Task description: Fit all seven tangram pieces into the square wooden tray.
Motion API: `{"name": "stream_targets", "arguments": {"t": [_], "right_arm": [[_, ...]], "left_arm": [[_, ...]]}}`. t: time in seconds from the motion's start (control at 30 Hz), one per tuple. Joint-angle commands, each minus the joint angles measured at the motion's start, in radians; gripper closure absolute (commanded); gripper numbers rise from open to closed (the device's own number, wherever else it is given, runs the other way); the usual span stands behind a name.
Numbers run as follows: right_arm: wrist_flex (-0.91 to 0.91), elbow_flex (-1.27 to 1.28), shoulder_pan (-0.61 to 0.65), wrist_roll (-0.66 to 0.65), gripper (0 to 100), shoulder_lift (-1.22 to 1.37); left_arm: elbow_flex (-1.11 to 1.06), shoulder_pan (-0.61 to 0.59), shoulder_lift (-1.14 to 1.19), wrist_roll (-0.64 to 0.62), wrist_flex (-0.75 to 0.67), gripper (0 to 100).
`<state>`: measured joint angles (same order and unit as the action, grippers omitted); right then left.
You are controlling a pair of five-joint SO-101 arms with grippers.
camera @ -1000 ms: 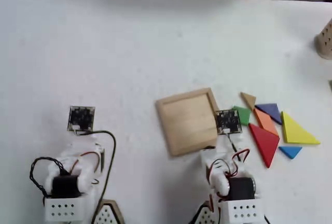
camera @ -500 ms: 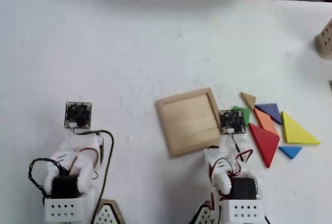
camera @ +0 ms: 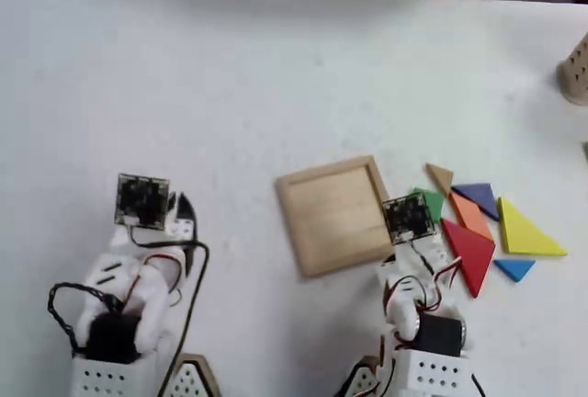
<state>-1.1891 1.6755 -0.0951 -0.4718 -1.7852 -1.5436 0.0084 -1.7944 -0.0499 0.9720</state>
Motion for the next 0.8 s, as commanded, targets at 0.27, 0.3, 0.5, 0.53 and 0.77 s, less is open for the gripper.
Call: {"name": "stream_targets", "arguments": {"t": [0.27, 0.3, 0.5, 0.53, 0.77], "right_arm": [[-0.002, 0.008, -0.015, -0.028, 97.8, -0.013], [-0.002, 0.008, -0.015, -0.028, 97.8, -0.013], [-0.002, 0.008, -0.015, -0.031, 97.8, -0.013], [-0.002, 0.008, -0.015, -0.031, 97.8, -0.013], [-0.002, 0.009, -0.015, -0.031, 97.8, -0.013]], "left_arm": [[0.474, 0.177, 0.713, -0.27, -0.052, 90], [0.514, 0.206, 0.786, -0.298, -0.052, 91], [0.724, 0.337, 1.179, -0.446, -0.057, 92], [0.75, 0.346, 1.239, -0.474, -0.069, 92], [0.87, 0.352, 1.616, -0.631, -0.198, 92]]}}
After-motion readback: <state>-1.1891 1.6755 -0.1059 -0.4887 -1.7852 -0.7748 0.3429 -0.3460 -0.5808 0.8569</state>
